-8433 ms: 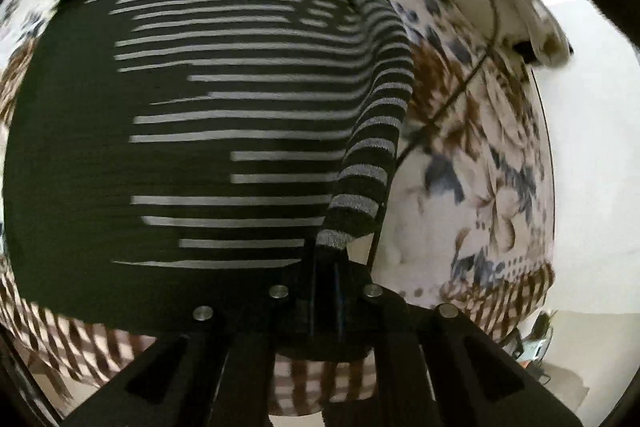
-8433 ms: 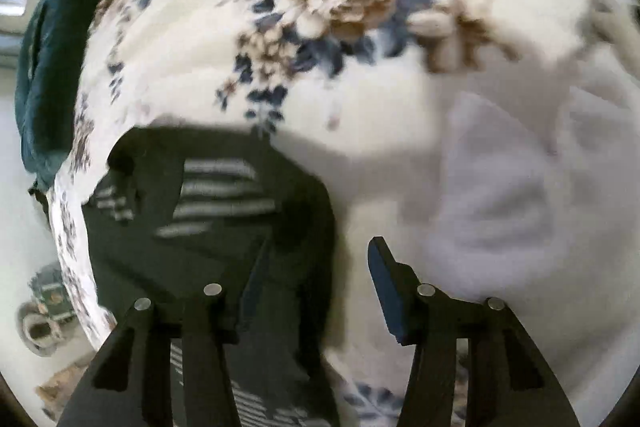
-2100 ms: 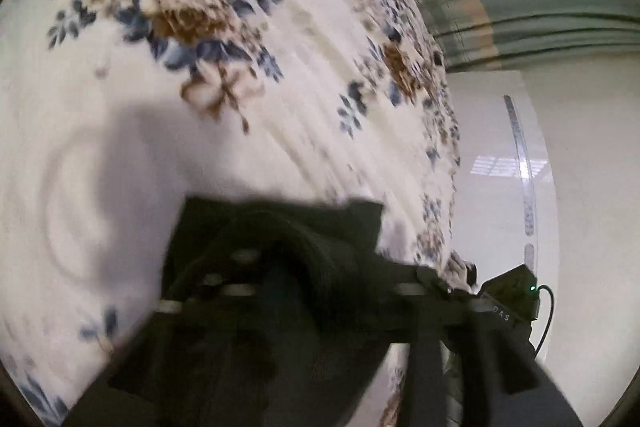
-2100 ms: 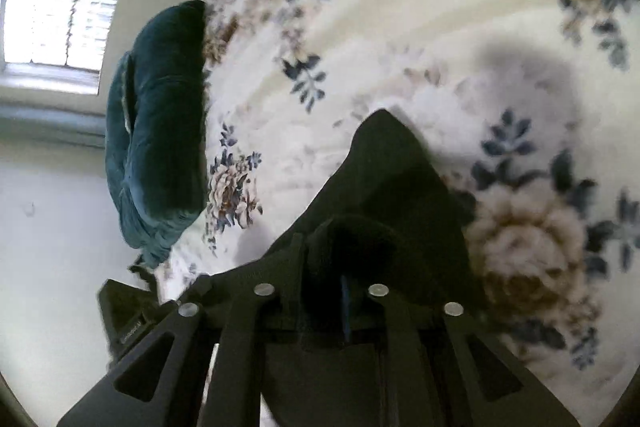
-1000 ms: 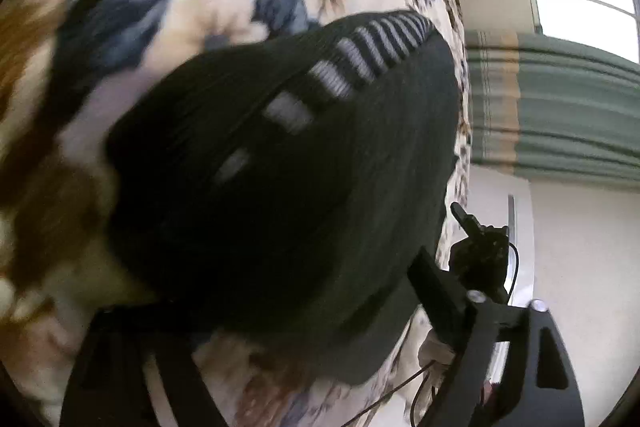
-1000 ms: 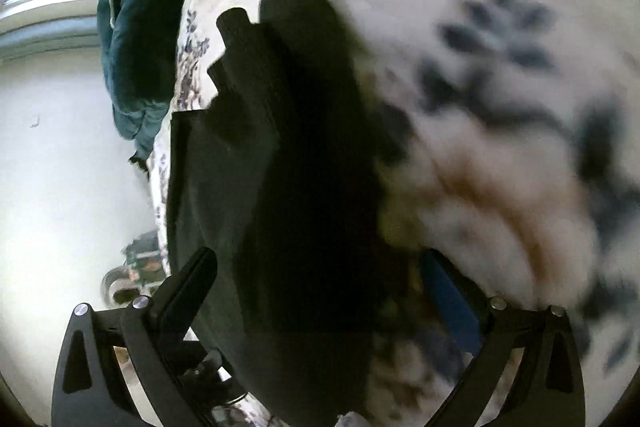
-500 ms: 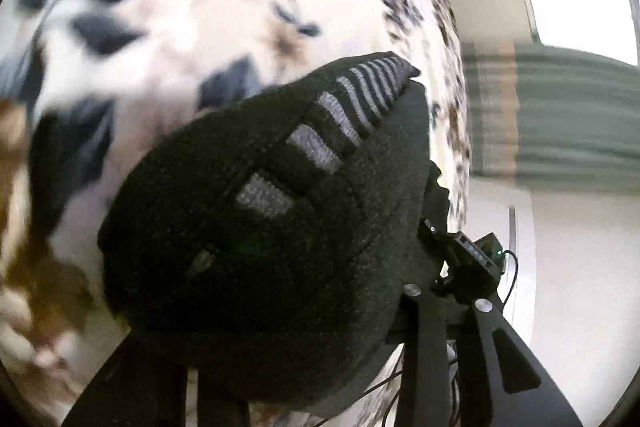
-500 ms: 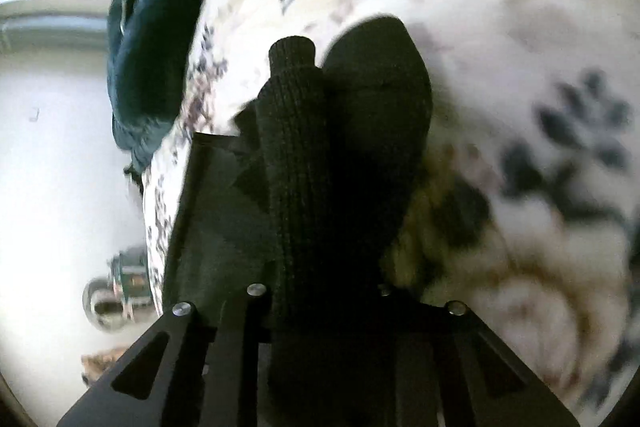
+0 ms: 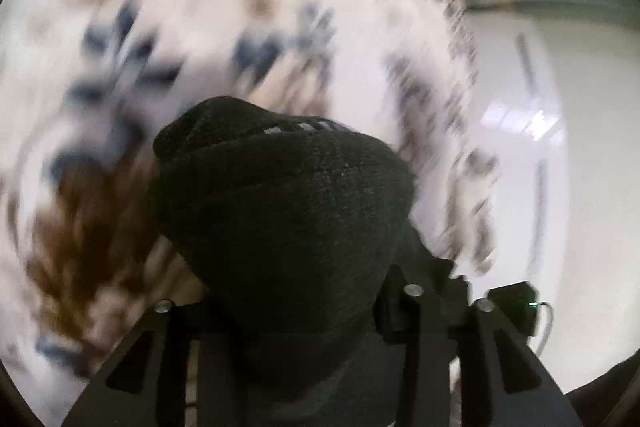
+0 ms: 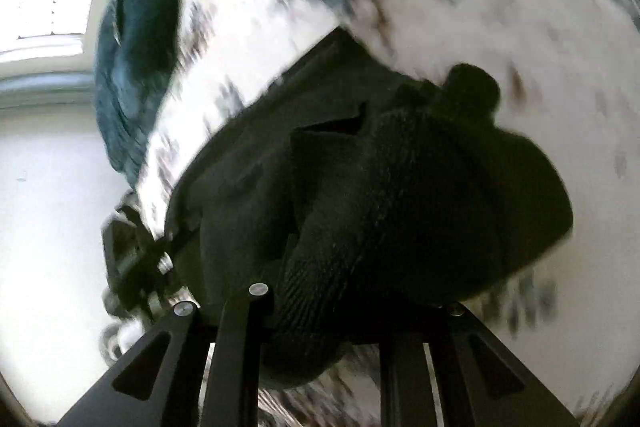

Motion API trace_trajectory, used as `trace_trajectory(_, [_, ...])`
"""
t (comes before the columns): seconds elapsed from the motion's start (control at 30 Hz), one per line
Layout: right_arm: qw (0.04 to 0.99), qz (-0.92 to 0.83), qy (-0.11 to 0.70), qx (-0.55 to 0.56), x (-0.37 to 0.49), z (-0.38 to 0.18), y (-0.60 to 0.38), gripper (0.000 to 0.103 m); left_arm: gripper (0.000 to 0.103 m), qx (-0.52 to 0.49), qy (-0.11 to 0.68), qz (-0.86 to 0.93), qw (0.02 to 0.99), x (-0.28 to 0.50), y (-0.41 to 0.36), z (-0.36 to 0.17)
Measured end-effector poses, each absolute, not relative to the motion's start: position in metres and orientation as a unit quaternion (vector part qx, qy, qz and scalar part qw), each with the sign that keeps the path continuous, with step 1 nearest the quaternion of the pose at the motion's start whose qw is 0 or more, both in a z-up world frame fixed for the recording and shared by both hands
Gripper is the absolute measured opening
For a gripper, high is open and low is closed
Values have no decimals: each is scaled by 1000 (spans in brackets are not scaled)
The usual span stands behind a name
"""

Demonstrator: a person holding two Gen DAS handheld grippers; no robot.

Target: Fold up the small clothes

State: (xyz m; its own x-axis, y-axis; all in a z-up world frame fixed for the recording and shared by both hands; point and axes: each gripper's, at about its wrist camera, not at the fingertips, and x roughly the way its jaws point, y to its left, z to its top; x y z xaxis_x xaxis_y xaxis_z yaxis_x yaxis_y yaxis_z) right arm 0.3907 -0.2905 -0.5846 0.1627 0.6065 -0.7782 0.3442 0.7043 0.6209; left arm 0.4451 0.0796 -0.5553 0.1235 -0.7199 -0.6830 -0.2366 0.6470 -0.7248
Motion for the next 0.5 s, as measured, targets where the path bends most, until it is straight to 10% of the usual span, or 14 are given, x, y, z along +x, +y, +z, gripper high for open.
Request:
trace_trajectory(0.23, [605,63,687,397,353,-631,-315,60,62,-409,614,-113,665,397,89,-554])
trace_trajectory(0.5, [691,68,659,288,396,-546,-368,70,65,-365,562,-41,741,388,105,-518])
